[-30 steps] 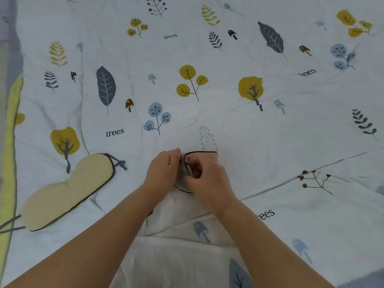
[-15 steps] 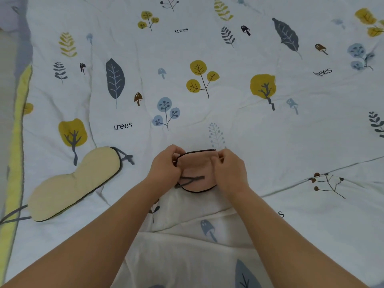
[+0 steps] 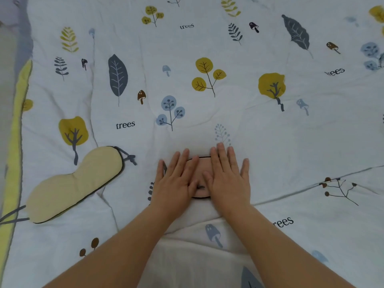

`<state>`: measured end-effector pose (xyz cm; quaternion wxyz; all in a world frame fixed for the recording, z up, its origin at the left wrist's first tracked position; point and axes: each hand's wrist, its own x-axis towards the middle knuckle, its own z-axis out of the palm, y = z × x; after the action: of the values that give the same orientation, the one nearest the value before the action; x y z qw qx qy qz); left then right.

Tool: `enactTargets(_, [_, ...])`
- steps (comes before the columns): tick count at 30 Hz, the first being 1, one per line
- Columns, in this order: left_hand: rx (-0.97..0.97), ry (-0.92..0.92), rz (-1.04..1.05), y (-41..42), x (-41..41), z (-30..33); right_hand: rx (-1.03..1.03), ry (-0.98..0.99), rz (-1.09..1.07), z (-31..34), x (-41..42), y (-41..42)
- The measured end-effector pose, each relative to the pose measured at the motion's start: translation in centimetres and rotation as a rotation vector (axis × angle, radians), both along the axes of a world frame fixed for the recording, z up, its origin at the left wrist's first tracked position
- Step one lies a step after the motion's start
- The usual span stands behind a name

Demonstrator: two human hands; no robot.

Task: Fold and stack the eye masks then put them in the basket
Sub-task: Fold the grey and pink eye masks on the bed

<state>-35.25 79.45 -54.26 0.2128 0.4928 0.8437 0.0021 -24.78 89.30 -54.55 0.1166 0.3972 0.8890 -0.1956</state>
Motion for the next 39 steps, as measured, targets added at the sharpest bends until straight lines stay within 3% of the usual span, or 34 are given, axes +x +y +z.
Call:
enactTargets(3, [-0.012, 0.019, 0.025, -0.2, -0.2, -1.2, 0.02, -0.032, -0.007, -0.5, -0.4, 0.0])
enactTargets(8, [-0.067, -0.097, 0.038, 0.6, -0.5, 0.2, -0.022, -0.03, 0.011, 1.0, -1.0, 0.5])
enactTargets(11, [0.039, -0.174, 0.167, 0.9, -0.8, 2.2, -0.026, 0.125, -0.175, 3.1, -0.8, 0.9])
enactTargets(14, [0.061, -0.342, 0.386, 1.1, -1.0, 3.6, -0.217, 0.182, -0.423, 4.2, -0.7, 0.8])
enactTargets(17, [0.079, -0.491, 0.426, 1.8, -1.2, 3.7, -0.407, 0.224, -0.53, 4.6, -1.4, 1.1])
enactTargets(20, [0.206, -0.594, 0.509, 2.9, -1.6, 3.9, -0.387, 0.343, -0.57, 4.8, -2.0, 2.6])
enactTargets(25, [0.335, -0.57, 0.526, 6.4, -2.9, 3.9, -0.304, 0.464, -0.583, 4.7, -2.5, 6.2])
enactTargets(28, [0.264, -0.627, 0.485, 7.5, -3.3, 4.1, -0.228, 0.313, -0.534, 3.9, -2.3, 7.2])
enactTargets(31, [0.126, -0.383, 0.355, 6.9, -3.7, 3.7, -0.082, 0.103, -0.4, 3.1, -2.1, 7.3])
enactTargets(34, [0.118, -0.27, 0.418, 6.0, -4.2, 3.5, -0.066, 0.07, -0.378, 3.2, -2.1, 7.3])
enactTargets(39, [0.192, -0.287, 0.486, 5.0, -4.4, 4.1, -0.004, 0.106, -0.387, 4.6, -2.1, 6.7])
